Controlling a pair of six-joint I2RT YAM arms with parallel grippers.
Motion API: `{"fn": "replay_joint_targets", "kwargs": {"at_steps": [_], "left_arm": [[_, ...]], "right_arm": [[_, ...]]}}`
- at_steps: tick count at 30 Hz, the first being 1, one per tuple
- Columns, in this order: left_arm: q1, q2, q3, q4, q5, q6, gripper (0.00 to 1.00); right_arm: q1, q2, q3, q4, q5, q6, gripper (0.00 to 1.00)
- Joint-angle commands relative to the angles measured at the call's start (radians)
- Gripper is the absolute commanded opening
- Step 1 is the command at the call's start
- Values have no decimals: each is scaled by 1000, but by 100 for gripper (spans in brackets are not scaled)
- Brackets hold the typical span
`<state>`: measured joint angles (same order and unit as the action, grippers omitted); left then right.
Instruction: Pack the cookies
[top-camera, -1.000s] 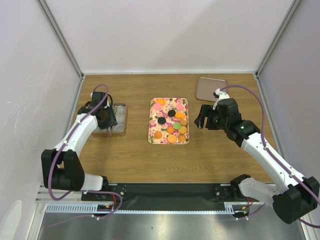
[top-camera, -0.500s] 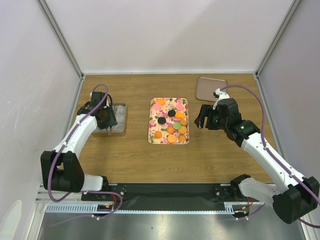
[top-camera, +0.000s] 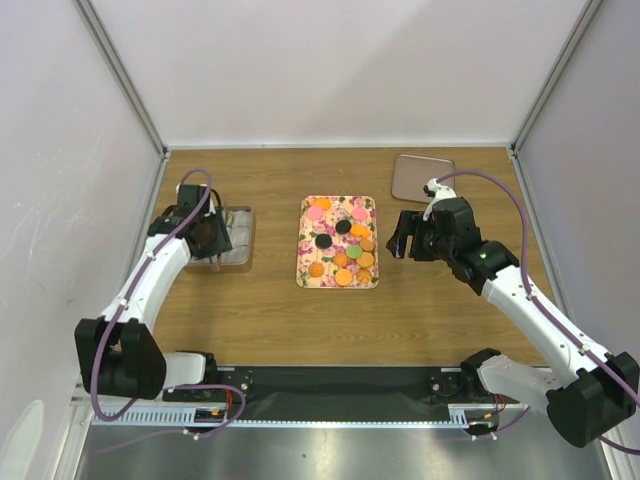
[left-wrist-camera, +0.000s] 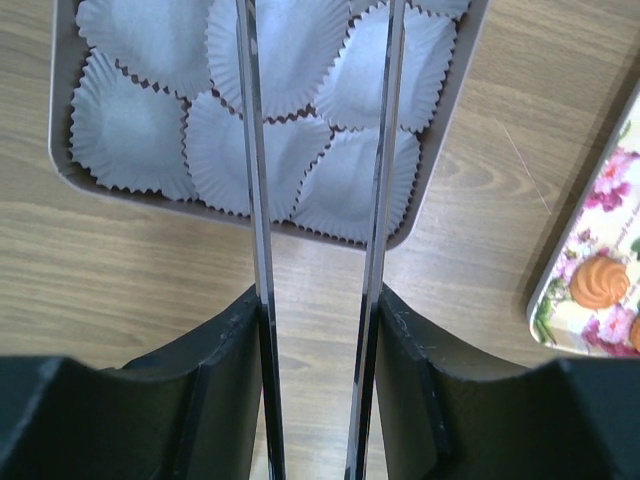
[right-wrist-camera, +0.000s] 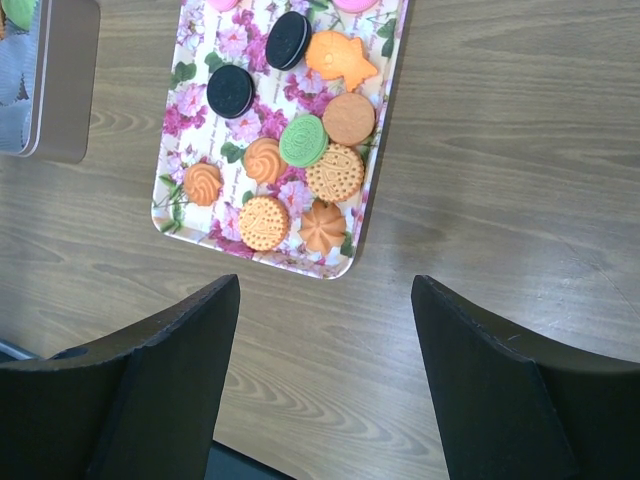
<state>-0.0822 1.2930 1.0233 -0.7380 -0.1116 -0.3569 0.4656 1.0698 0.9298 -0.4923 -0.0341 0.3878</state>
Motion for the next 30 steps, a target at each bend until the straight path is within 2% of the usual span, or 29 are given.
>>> {"fn": "replay_joint_targets", "kwargs": {"at_steps": [1,6,10,16,22,30], "left_arm": [[-45,-69,66,-41,0,18,48],[-189,-92,138,-89,-42,-11,48],[-391,-69,169,-107,-83,-53,48],[-591,3,189,-106,-128,-111,49],[-675,67,156,-78,-140,-131,49],[-719,155,141,-44,-134,-129,52]], "right_arm": [[7,-10,33,8,19,-3,76],[8,-11,47,-8,33,-4,76],[8,-16,55,-18,33,-3,76],[7,-22,56,-29,63,-1,76],[8,-28,44,-28,65,8,76],[8,-41,32,-31,74,10,76]]}}
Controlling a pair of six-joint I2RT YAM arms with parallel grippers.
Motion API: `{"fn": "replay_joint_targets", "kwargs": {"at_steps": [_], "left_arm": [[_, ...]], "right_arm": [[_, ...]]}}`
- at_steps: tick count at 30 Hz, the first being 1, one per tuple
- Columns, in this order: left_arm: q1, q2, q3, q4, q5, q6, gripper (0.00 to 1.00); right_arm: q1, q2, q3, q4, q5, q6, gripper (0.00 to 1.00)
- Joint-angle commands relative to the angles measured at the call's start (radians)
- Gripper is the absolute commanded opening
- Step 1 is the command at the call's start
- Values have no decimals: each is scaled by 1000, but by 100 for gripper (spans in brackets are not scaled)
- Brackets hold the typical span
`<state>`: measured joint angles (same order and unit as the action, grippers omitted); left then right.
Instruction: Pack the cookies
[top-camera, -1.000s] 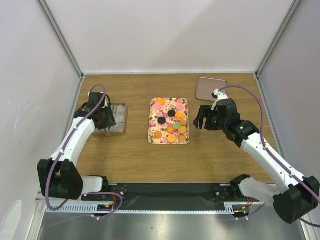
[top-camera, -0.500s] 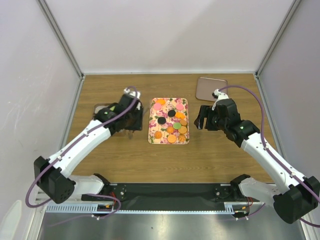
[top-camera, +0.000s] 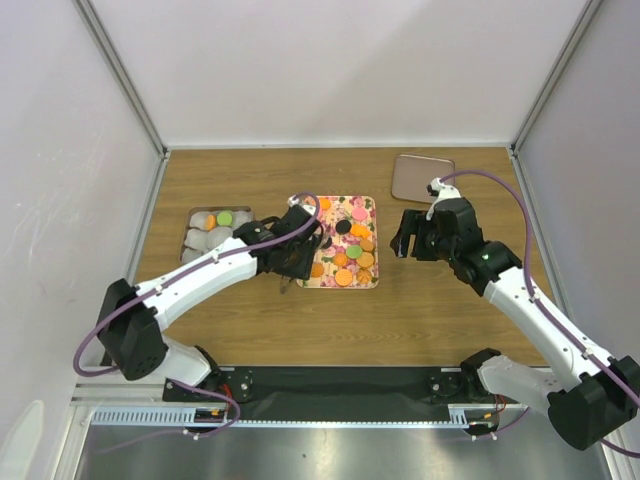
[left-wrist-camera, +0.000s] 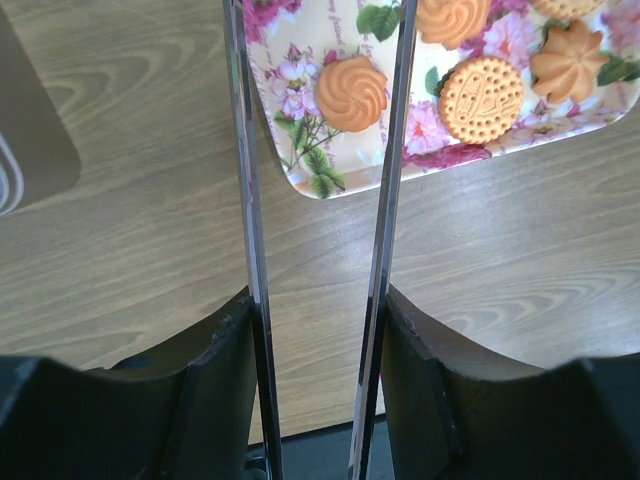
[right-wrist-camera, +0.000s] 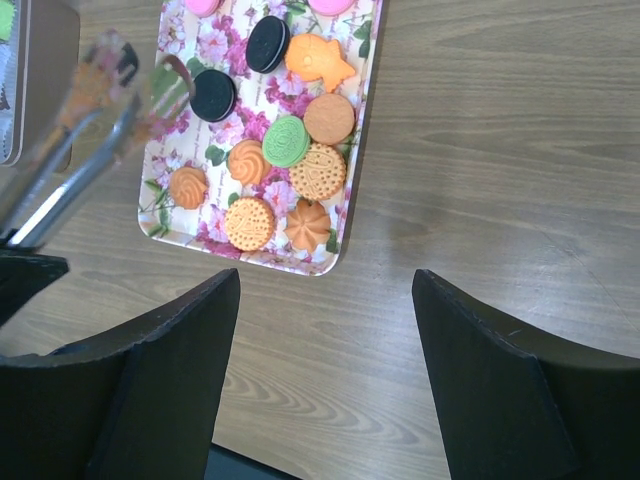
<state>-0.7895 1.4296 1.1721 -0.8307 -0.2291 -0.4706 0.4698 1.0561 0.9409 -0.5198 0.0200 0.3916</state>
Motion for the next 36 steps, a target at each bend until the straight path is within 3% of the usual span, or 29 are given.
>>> {"fn": "replay_joint_targets", "kwargs": {"at_steps": [1,36], "left_arm": [[-13,25,-9,53,-7,-13,52],[-48,181,38,65,-30,-11,50]], "right_arm": [[3,-28,19,-5,23,6,76],[-26,-71,-22,-8,11,-10,76]]}}
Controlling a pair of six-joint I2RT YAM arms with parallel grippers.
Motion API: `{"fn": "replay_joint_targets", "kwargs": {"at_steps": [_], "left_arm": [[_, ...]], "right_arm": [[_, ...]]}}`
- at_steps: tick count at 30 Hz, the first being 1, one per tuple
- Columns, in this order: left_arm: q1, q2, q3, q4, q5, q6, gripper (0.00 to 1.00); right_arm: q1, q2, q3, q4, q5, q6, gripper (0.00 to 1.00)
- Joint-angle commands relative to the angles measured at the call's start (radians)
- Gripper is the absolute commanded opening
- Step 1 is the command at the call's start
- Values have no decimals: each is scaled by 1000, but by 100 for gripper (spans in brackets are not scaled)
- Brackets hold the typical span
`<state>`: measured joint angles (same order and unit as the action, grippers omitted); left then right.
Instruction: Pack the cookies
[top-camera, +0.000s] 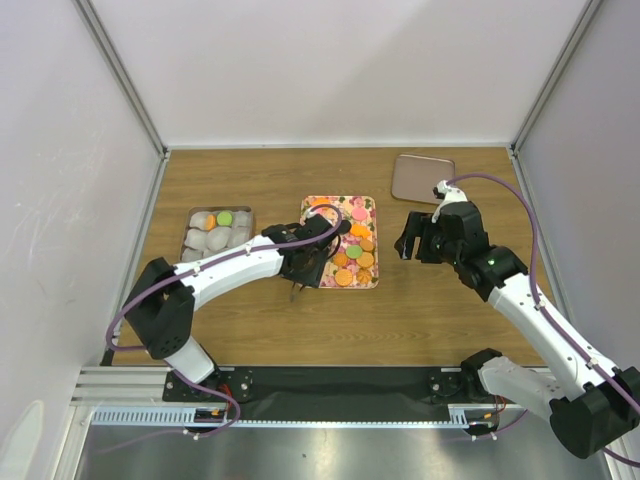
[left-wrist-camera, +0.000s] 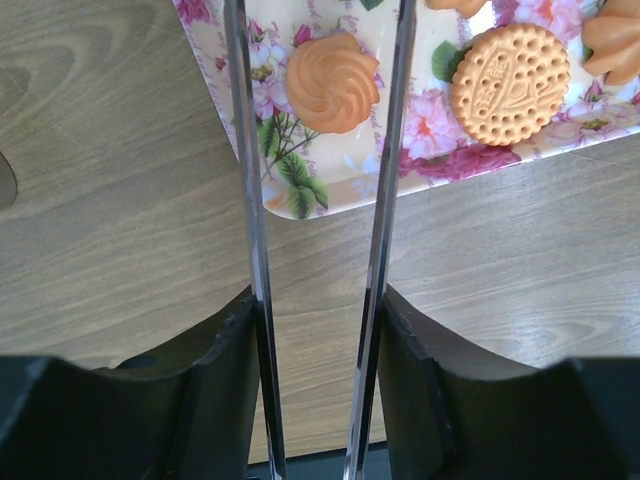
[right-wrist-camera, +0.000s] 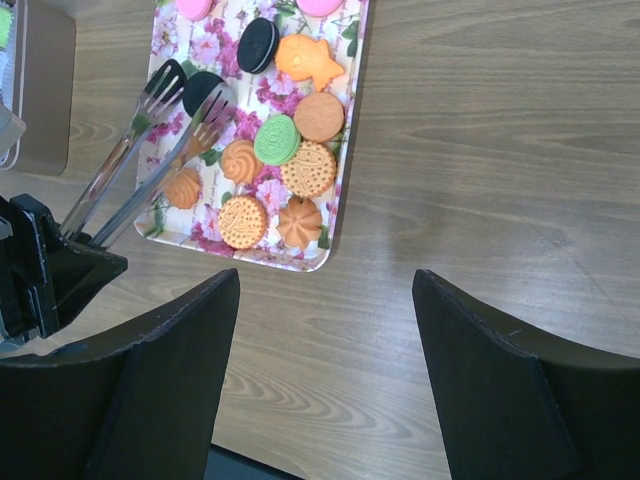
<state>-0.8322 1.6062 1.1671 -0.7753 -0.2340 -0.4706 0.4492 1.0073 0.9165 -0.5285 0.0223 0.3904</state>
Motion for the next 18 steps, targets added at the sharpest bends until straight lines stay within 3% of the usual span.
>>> {"fn": "replay_joint_targets", "kwargs": {"at_steps": [1,7,18], "left_arm": [[-7,3,45,8,-25,-11,49],[-7,-5,48,5,-27,-5,39],[-7,-97,109,-28,-51,12,37]], "right_arm": [[-7,-22,1,2,7,-10,76],[-9,-15,1,9,-4,-8,76],[-12,-18,24,-15,4,-21,76]]}}
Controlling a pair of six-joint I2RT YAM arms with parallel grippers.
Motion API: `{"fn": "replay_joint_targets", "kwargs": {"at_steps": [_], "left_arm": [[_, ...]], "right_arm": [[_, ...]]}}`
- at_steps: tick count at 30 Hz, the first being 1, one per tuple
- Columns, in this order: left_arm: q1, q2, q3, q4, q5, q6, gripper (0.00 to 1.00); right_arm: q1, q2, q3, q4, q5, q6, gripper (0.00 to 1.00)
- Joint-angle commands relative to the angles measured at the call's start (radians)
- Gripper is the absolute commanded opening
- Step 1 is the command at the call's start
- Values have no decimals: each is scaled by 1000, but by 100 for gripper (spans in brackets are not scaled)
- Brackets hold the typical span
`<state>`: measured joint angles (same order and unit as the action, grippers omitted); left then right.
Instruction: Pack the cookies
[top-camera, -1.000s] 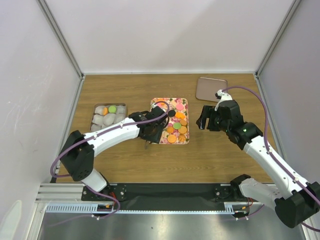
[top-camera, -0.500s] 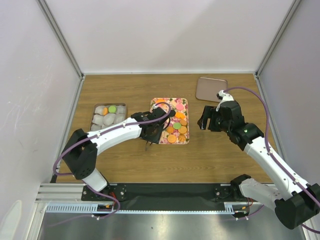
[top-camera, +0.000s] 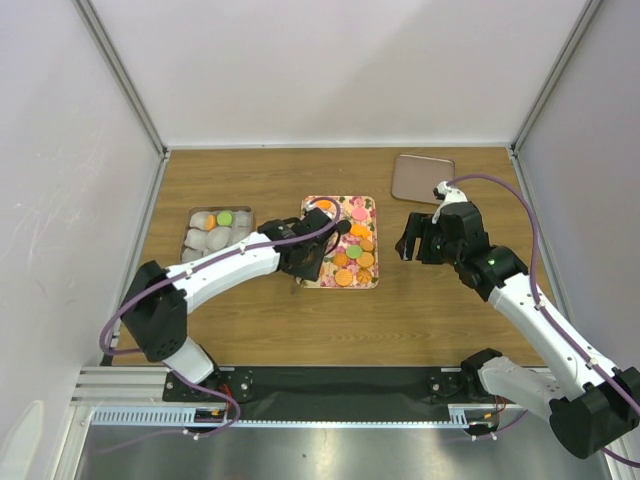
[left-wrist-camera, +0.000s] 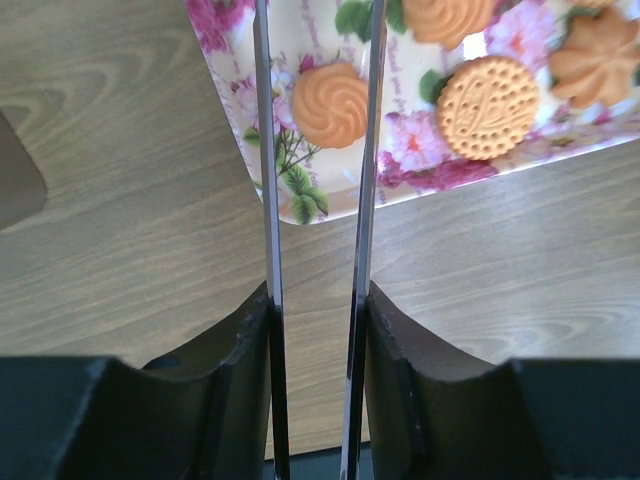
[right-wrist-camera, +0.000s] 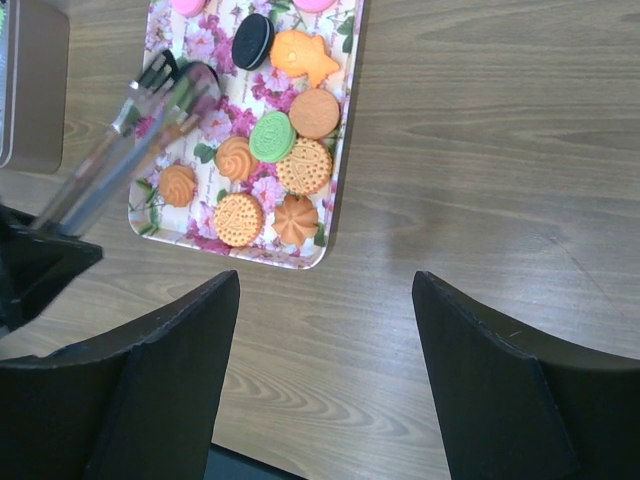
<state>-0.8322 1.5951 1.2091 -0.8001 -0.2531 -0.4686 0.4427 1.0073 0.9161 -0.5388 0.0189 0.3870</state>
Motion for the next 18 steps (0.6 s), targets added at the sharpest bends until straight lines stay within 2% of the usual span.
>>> {"fn": "replay_joint_targets", "kwargs": {"at_steps": [1,7,10,18], "left_arm": [[-5,-95,78,-10,-32,8,37],[5,-158,110,-51,-57,12,37],[45,-217,98,-65,-61,18,37],[321,-406,-17,-51,-3,71,38]], "right_arm": [[-6,-15,26,-3,7,-17,76],[-6,-3,27,3,1,-10,76],[-6,4,30,8,-7,-10,76],[13,33,52,7,-10,-10,76]]}}
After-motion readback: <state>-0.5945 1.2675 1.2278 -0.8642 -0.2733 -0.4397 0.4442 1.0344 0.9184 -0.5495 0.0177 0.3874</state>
